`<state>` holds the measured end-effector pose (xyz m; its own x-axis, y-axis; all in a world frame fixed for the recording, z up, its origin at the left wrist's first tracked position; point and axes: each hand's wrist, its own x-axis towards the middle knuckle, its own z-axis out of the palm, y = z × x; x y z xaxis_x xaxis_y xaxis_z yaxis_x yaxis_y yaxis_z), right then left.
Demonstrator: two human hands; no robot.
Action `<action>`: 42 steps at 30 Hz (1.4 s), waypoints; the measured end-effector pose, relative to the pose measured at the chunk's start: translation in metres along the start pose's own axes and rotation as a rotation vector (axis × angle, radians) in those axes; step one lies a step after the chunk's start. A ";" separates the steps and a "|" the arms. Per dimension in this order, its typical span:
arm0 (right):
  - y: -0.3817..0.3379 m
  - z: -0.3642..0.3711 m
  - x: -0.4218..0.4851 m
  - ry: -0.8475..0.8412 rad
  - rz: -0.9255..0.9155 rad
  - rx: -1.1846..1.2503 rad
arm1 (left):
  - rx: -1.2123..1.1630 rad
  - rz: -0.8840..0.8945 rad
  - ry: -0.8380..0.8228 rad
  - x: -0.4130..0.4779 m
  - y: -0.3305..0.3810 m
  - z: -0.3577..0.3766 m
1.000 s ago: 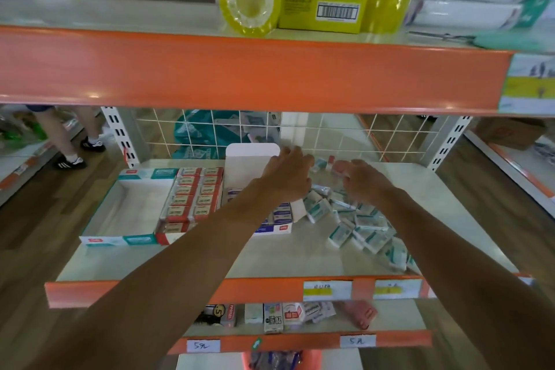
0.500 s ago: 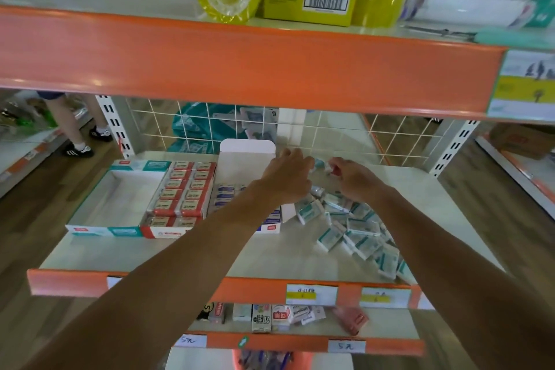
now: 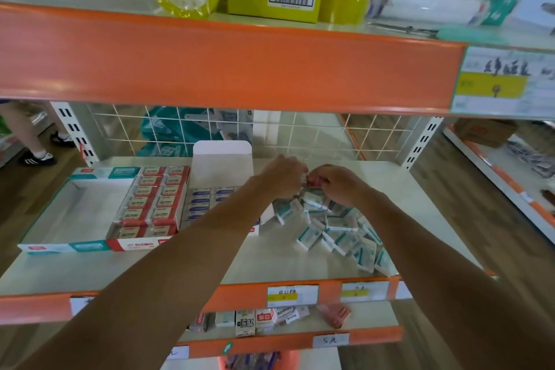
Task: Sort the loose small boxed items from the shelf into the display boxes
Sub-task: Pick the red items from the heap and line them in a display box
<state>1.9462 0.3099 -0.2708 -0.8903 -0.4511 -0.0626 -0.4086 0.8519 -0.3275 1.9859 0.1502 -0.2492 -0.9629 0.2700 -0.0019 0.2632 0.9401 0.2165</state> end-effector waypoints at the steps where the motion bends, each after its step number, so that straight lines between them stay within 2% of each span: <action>1: 0.002 -0.001 0.000 0.006 0.018 0.014 | 0.018 0.003 -0.022 0.001 0.001 0.001; 4: 0.005 0.000 0.001 0.042 0.073 0.037 | 0.028 -0.006 -0.057 0.007 0.002 0.009; 11: 0.003 0.002 0.006 0.058 0.180 0.072 | 0.013 -0.108 0.050 0.020 0.004 0.022; 18: 0.002 0.001 0.014 0.090 0.281 0.106 | 0.013 -0.206 0.050 0.031 0.004 0.024; 26: 0.014 0.000 0.009 0.133 0.256 0.137 | -0.108 -0.281 0.087 0.037 0.010 0.027; 32: 0.014 -0.007 -0.001 0.203 0.214 0.309 | -0.277 -0.243 0.223 0.025 0.007 0.019; 35: 0.011 -0.013 -0.001 0.239 0.191 0.315 | -0.338 -0.248 0.258 0.019 0.000 0.012; 42: -0.017 -0.011 0.000 0.267 0.234 0.496 | -0.428 -0.276 0.185 -0.005 -0.018 -0.009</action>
<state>1.9511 0.2982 -0.2545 -0.9910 -0.1301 0.0316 -0.1110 0.6662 -0.7375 1.9858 0.1297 -0.2441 -0.9975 -0.0524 0.0483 -0.0120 0.7915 0.6111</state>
